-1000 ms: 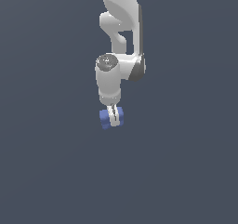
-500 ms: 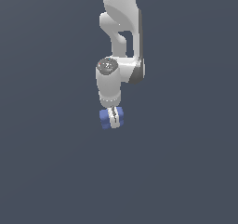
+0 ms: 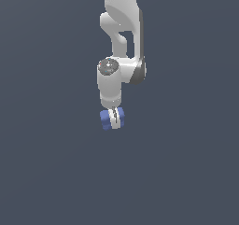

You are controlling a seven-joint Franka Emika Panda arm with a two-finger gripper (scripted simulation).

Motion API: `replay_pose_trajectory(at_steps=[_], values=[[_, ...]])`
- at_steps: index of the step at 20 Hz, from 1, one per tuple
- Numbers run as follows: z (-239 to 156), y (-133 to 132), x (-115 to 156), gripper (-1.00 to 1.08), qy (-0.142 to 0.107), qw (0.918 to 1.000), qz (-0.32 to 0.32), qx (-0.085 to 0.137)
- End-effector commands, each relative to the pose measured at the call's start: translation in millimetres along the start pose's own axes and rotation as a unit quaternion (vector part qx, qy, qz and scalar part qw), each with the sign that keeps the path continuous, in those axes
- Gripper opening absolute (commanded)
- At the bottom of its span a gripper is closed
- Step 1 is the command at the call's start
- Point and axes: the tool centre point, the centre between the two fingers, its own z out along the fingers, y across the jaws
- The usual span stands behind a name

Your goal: Pick up the object and move it to a goal position.

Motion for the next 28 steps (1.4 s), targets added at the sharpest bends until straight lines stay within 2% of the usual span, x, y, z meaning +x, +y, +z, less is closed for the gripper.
replay_pose_trajectory(at_steps=[1,9,28], values=[[-2,-4,-3,-1.00,0.000,1.0000,-0.001,0.001],[-14,-35,-26,-1.00,0.000,1.0000,0.000,0.000],[-57,-148,-104,-1.00,0.000,1.0000,0.000,0.000]])
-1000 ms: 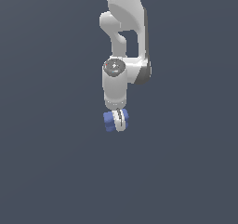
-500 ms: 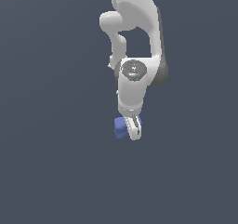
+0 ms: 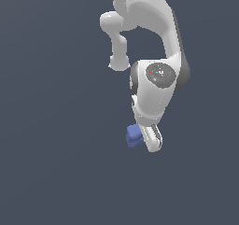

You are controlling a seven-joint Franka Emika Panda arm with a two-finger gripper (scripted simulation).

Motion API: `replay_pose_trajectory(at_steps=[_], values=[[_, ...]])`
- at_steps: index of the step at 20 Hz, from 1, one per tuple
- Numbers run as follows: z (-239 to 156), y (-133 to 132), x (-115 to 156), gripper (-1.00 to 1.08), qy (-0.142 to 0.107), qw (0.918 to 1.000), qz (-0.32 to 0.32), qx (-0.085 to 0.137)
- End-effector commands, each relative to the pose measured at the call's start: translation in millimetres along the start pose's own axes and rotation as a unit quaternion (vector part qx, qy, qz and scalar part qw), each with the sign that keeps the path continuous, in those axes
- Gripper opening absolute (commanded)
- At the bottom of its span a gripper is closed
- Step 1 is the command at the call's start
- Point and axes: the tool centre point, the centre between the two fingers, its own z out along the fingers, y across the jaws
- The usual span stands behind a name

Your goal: Pick up the object and move it to a goal position.

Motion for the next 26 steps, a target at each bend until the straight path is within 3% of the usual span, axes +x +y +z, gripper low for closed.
replay_pose_trajectory(at_steps=[1,13,26], values=[[-5,-13,-8,-1.00,0.000,1.0000,0.000,0.000],[-22,-57,-37,-1.00,0.000,1.0000,0.000,0.000],[-26,-71,-44,-1.00,0.000,1.0000,0.000,0.000]])
